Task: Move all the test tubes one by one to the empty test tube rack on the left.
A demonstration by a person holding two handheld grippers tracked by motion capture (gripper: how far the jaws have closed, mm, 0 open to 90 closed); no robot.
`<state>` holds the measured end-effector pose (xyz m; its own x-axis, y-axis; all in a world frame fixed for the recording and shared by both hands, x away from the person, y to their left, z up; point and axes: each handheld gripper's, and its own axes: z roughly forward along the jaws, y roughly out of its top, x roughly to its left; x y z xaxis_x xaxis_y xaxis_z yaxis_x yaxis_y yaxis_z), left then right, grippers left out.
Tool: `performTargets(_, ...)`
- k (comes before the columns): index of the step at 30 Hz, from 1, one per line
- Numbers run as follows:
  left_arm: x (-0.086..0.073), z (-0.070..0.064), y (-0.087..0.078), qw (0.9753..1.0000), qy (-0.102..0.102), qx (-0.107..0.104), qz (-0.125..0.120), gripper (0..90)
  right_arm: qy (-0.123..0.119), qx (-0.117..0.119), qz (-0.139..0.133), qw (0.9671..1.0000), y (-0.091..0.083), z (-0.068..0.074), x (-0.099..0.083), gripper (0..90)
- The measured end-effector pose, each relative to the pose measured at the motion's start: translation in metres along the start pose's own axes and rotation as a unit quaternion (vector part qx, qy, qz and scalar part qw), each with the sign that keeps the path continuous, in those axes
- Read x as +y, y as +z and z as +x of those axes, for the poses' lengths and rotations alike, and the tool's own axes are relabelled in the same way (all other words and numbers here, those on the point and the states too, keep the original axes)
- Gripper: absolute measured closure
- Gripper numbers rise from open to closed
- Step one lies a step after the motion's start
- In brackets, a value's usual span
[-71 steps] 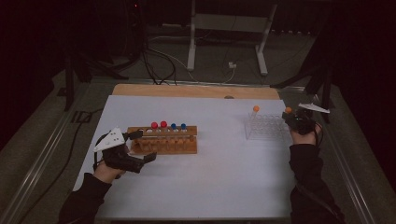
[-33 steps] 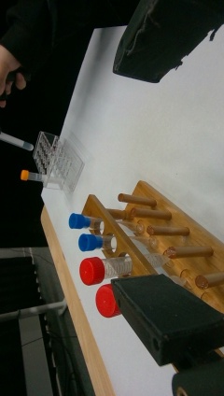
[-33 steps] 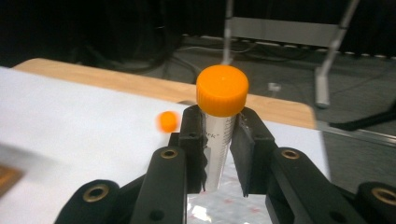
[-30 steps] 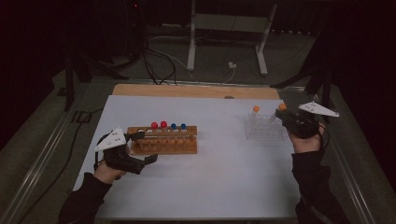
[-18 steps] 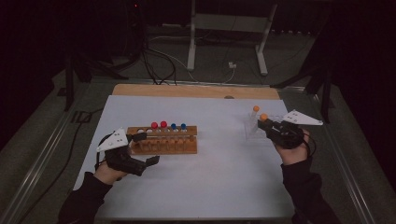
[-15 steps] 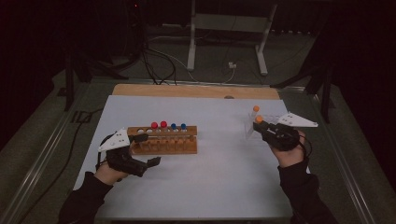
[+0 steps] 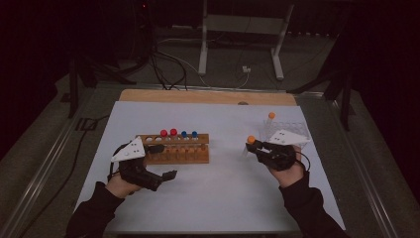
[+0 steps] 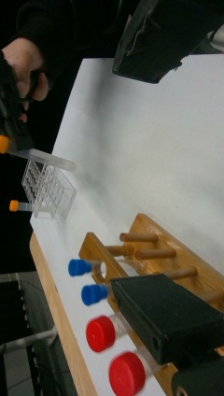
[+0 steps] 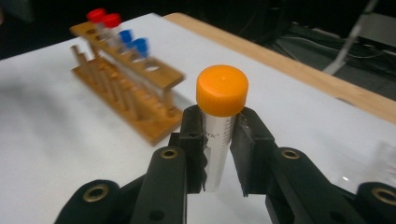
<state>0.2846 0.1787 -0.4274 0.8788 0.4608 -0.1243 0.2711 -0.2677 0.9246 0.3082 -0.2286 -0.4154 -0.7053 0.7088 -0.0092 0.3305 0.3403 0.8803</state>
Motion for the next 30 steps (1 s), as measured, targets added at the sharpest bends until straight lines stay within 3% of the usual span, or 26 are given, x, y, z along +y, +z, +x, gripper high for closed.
performTargets(11, 0.014, -0.012, 0.018, 0.9996, 0.002, -0.027, 0.008, 4.6, -0.046, 0.057, 0.012, 0.9972, 0.017, 0.04, 0.002, 74.3)
performTargets(22, 0.027, -0.028, 0.048, 0.9984, 0.018, -0.053, 0.011, 8.7, -0.067, 0.1, 0.013, 0.9926, 0.025, 0.064, 0.0, 74.3)
performTargets(30, 0.035, -0.036, 0.062, 0.9978, 0.025, -0.062, 0.002, 23.7, -0.073, 0.116, 0.017, 0.9904, 0.029, 0.074, -0.001, 74.3)
